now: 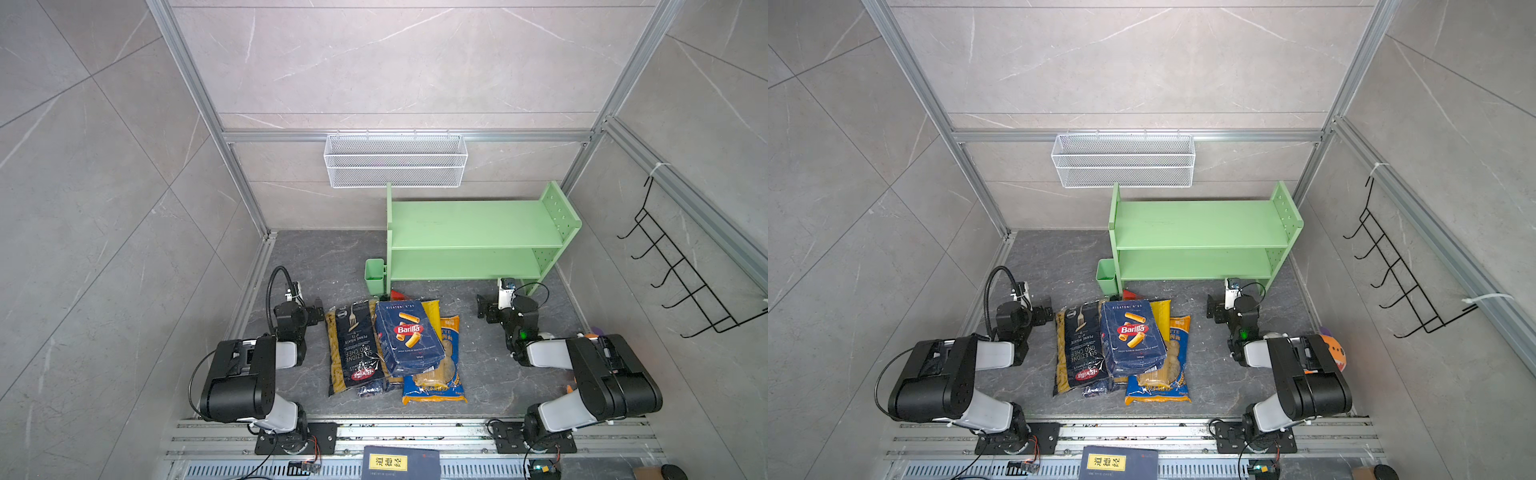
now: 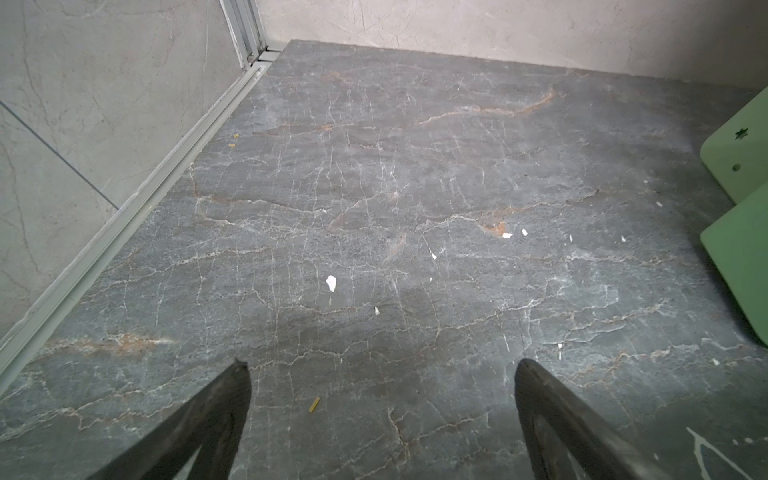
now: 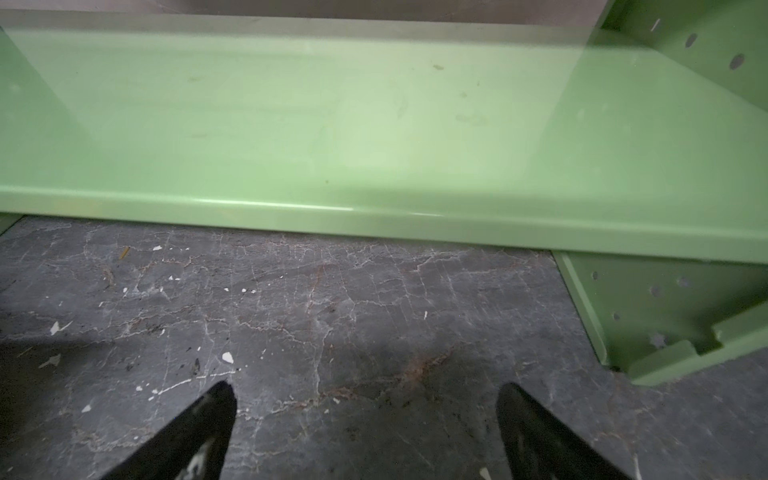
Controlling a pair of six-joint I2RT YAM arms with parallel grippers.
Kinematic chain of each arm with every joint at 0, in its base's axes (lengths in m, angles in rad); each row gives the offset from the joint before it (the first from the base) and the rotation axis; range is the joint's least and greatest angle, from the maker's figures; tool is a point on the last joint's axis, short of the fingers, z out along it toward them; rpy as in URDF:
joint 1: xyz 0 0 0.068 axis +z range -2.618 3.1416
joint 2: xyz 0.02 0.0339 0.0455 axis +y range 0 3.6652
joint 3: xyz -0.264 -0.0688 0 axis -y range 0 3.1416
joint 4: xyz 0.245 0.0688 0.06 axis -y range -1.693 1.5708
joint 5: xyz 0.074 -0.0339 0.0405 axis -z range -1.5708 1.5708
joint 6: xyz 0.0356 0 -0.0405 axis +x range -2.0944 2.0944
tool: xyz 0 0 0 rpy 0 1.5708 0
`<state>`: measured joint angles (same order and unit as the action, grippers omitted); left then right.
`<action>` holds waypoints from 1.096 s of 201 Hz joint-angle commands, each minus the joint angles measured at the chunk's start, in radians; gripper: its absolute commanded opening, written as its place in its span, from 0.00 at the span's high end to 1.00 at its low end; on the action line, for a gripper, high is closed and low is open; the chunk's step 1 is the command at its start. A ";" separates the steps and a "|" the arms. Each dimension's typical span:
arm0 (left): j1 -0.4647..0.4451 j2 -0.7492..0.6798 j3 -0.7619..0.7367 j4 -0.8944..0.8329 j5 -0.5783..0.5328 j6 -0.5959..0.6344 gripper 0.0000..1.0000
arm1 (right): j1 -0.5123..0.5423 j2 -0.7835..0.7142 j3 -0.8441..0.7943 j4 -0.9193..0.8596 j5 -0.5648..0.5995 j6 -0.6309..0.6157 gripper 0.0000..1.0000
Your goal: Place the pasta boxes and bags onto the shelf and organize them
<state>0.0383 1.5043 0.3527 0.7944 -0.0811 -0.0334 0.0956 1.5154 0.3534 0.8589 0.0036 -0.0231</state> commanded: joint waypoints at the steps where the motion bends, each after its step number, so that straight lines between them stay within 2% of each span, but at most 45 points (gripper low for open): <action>1: -0.019 -0.082 0.114 -0.184 -0.046 0.034 0.00 | 0.018 -0.043 0.014 -0.030 0.012 -0.023 0.00; 13: -0.022 -0.111 0.147 -0.261 -0.046 0.036 0.00 | 0.031 -0.069 0.032 -0.084 0.034 -0.031 0.01; 34: -0.041 -0.176 0.154 -0.307 -0.054 0.057 0.00 | 0.054 -0.118 0.110 -0.280 0.051 -0.042 0.00; 53: -0.047 -0.258 0.212 -0.445 -0.032 0.044 0.00 | 0.109 -0.142 0.169 -0.422 0.100 -0.043 0.01; 67: -0.051 -0.316 0.262 -0.553 -0.005 0.015 0.00 | 0.154 -0.157 0.251 -0.588 0.171 0.010 0.05; 86: -0.087 -0.403 0.296 -0.665 -0.009 -0.035 0.00 | 0.173 -0.142 0.428 -0.956 0.235 0.160 0.10; 101: -0.151 -0.464 0.332 -0.785 -0.087 -0.078 0.00 | 0.178 -0.111 0.536 -1.159 0.195 0.228 0.19; 118: -0.239 -0.505 0.374 -0.914 -0.139 -0.117 0.00 | 0.207 -0.148 0.538 -1.224 0.147 0.273 0.20; 154: -0.481 -0.577 0.407 -1.110 -0.309 -0.267 0.00 | 0.270 -0.315 0.484 -1.320 0.073 0.401 0.05; 162: -0.520 -0.594 0.405 -1.143 -0.320 -0.316 0.00 | 0.288 -0.352 0.475 -1.347 0.077 0.419 0.01; 188: -0.607 -0.641 0.397 -1.219 -0.314 -0.463 0.00 | 0.347 -0.447 0.470 -1.466 0.175 0.477 0.01; 204: -0.669 -0.655 0.394 -1.241 -0.322 -0.511 0.00 | 0.362 -0.487 0.493 -1.578 0.234 0.542 0.01; 220: -0.744 -0.634 0.414 -1.277 -0.361 -0.550 0.00 | 0.364 -0.520 0.497 -1.654 0.233 0.595 0.01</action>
<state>-0.6235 0.8650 0.7292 -0.3935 -0.3737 -0.4557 0.4519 1.0420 0.8360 -0.5831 0.1707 0.4465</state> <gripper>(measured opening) 0.998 0.990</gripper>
